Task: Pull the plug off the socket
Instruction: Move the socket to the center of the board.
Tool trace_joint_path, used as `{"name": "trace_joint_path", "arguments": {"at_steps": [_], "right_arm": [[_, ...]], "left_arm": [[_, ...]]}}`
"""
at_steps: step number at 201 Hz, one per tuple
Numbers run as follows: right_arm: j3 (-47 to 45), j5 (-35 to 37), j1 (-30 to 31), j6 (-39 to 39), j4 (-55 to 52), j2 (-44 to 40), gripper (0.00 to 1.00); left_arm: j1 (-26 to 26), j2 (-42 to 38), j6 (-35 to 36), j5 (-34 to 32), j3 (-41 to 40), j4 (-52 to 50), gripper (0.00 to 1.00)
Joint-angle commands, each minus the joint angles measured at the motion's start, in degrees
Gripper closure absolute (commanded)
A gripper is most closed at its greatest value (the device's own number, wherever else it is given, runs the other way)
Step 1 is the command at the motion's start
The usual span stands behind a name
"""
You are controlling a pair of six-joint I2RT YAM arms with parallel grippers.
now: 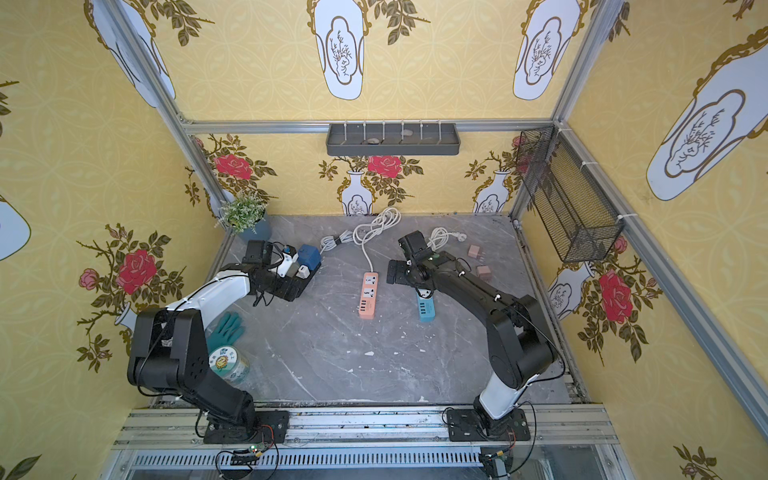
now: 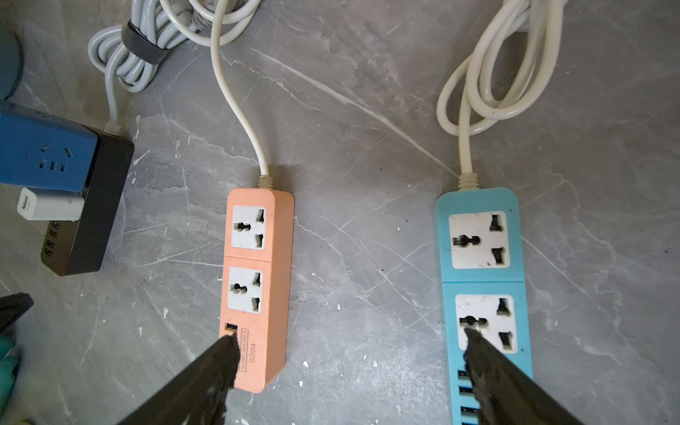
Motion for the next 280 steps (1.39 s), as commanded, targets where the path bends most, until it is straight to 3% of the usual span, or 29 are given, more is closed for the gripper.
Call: {"name": "trace_joint_path", "arguments": {"at_steps": [1,83,203,247,280], "right_arm": [[-0.10,-0.05,0.13,0.34,1.42,-0.32,0.01],[1.26,0.06,0.21,0.17,0.72,-0.19,0.01],[1.95,0.47,0.30,-0.01,0.36,0.48,0.01],[2.02,0.41,0.30,-0.18,0.26,0.14,0.01],[2.26,0.11,0.30,-0.15,0.28,0.10,0.01]], "left_arm": [[0.02,1.91,1.68,0.93,0.52,1.86,0.08],[-0.02,9.87,2.07,1.16,6.58,-0.66,0.11],[-0.06,14.46,2.34,2.75,7.43,-0.90,0.19],[-0.06,13.33,2.17,4.31,6.04,-1.05,0.36],[-0.34,12.56,1.72,5.35,5.40,-1.89,0.55]]}}
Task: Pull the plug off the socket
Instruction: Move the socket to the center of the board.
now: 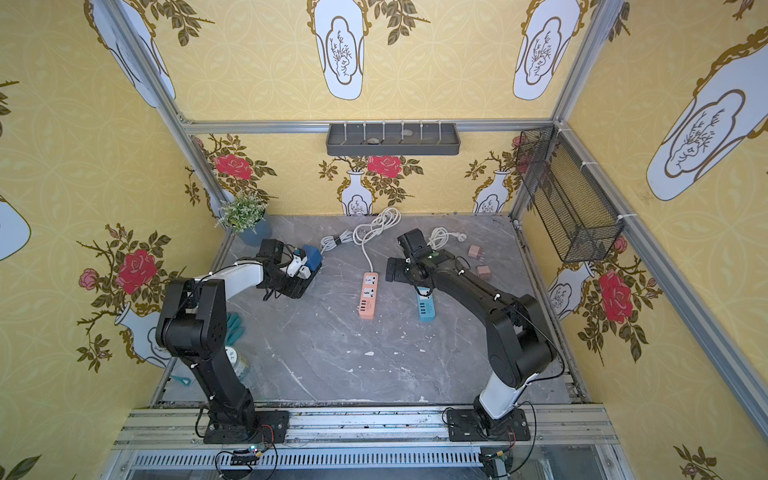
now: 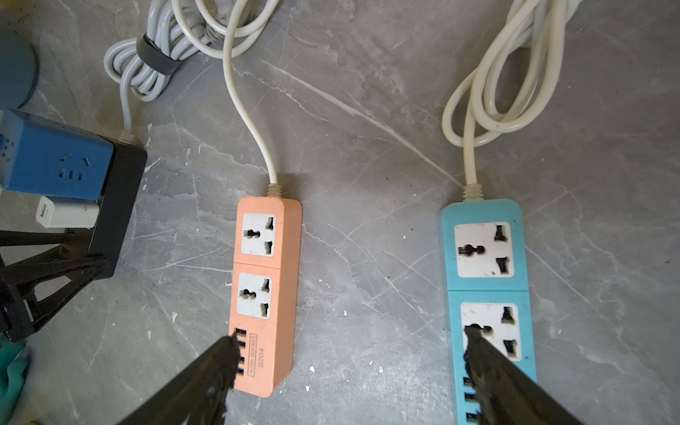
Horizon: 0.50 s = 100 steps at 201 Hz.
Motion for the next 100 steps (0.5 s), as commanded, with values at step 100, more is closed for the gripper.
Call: {"name": "trace_joint_path", "arguments": {"at_steps": [100], "right_arm": [[1.53,0.25,1.37,-0.15,0.08,1.41,0.01]], "left_arm": [[-3.71,-10.08,0.07,8.93,-9.42,-9.95,0.60]]}}
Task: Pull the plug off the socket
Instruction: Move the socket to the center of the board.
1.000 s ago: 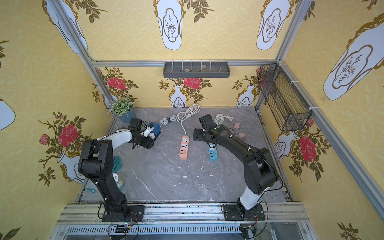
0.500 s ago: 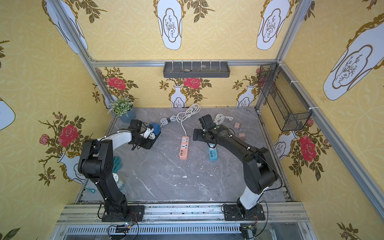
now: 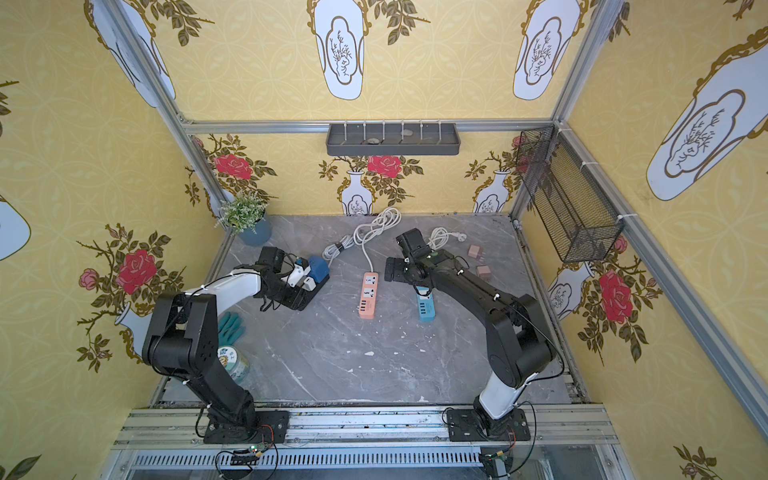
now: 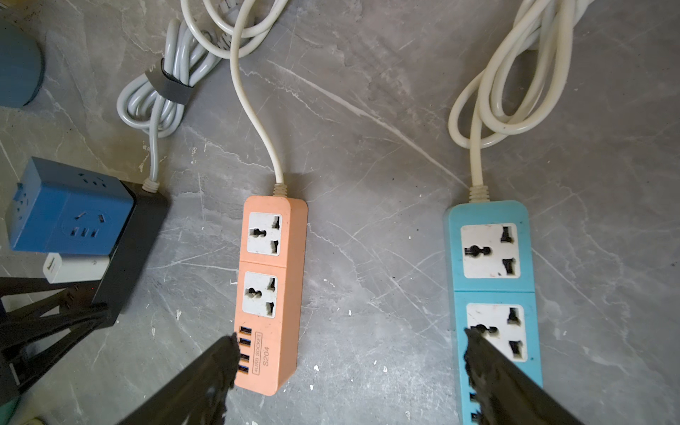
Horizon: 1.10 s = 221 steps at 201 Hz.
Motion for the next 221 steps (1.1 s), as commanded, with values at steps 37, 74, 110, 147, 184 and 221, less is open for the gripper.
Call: {"name": "trace_joint_path", "arguments": {"at_steps": [37,74,110,147,184,221], "right_arm": [[2.37,0.27,1.73,-0.14,0.28,2.36,0.01],[4.17,-0.12,2.87,-0.23,0.26,4.20,0.02],[5.21,-0.23,4.32,-0.05,0.42,5.89,0.02],[4.99,-1.31,4.51,0.75,1.41,6.10,0.02],[4.95,-2.69,5.32,1.42,2.28,6.17,0.01],[5.17,-2.97,5.63,1.67,2.82,6.35,0.01]], "left_arm": [[-4.21,-4.51,2.18,4.12,-4.76,-6.36,0.55],[-5.55,-7.97,4.17,8.04,-6.09,-10.09,0.32],[-5.56,-12.39,7.58,11.17,-6.47,-13.45,0.16],[-4.36,-16.38,8.15,11.37,-6.64,-11.85,0.24],[0.07,-15.39,4.24,11.18,-5.77,-6.48,0.75],[0.45,-8.85,0.74,2.33,-3.69,-2.58,0.90]]}}
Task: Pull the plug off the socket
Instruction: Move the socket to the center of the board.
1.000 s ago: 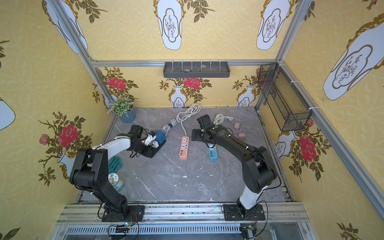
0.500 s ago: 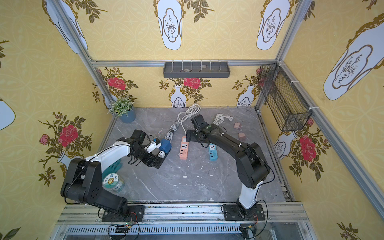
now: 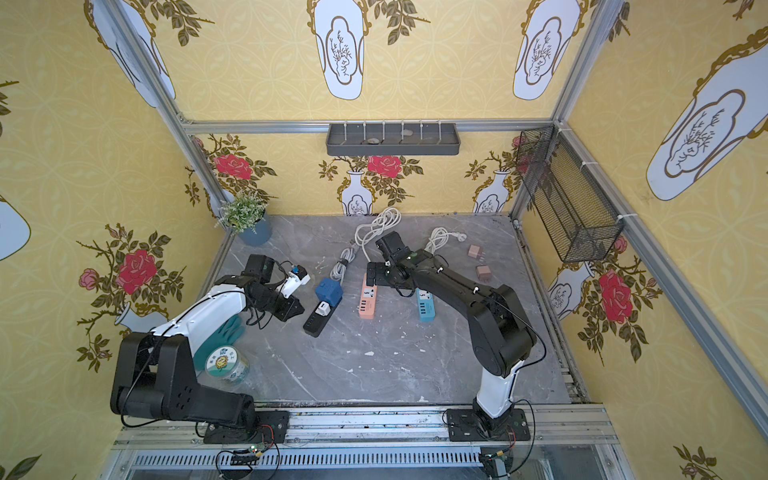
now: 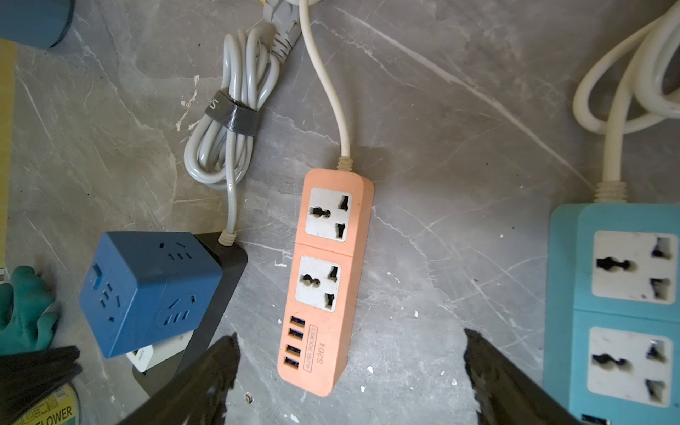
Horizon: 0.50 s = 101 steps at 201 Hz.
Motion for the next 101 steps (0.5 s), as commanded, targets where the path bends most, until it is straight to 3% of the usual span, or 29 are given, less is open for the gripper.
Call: {"name": "trace_joint_path", "arguments": {"at_steps": [1,54,101], "right_arm": [[0.29,-0.28,0.10,0.48,2.44,0.41,0.01],[1.56,-1.95,0.40,1.18,3.50,2.44,0.01],[1.76,-1.96,0.36,1.15,3.57,2.65,0.01]], "left_arm": [[-0.01,4.15,-3.01,-4.78,1.68,2.85,0.90],[-3.01,10.65,-3.55,-3.01,3.04,1.64,0.90],[-6.22,9.78,-0.63,2.70,0.52,-0.42,0.91]]}}
